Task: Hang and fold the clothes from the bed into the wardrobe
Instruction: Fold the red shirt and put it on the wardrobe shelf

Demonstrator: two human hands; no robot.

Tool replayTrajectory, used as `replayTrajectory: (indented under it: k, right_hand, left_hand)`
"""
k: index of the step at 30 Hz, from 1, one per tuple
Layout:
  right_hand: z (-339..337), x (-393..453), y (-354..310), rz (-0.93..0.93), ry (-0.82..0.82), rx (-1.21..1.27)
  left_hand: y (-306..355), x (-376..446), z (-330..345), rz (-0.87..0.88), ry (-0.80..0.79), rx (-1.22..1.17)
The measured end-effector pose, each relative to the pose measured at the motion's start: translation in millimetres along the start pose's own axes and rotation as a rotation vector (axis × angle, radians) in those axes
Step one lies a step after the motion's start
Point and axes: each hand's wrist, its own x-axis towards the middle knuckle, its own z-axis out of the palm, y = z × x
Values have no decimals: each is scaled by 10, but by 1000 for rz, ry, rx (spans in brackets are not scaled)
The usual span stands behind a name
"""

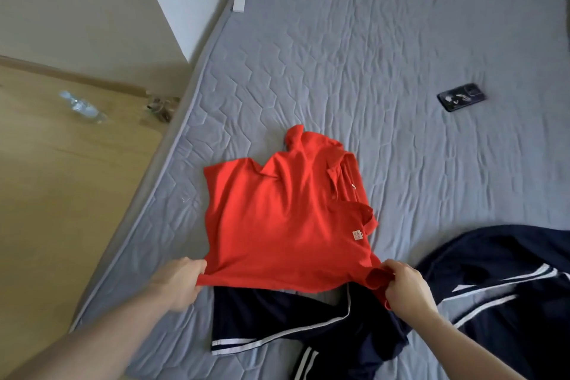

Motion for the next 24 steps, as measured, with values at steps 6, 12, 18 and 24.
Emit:
replayTrajectory:
  k: [6, 12, 18, 24]
  right_hand:
    - [472, -140, -39, 74, -3, 157]
    - [344, 114, -127, 107, 196, 257]
    - [-412, 861, -585, -17, 325, 280]
    - [-1129, 1631, -1252, -112, 511, 291]
  left_hand:
    - [49, 3, 385, 12, 45, -178]
    - [-61, 134, 364, -8, 260, -412]
    - [-298, 583, -486, -74, 633, -602]
    - [-521, 1219, -1396, -207, 847, -690]
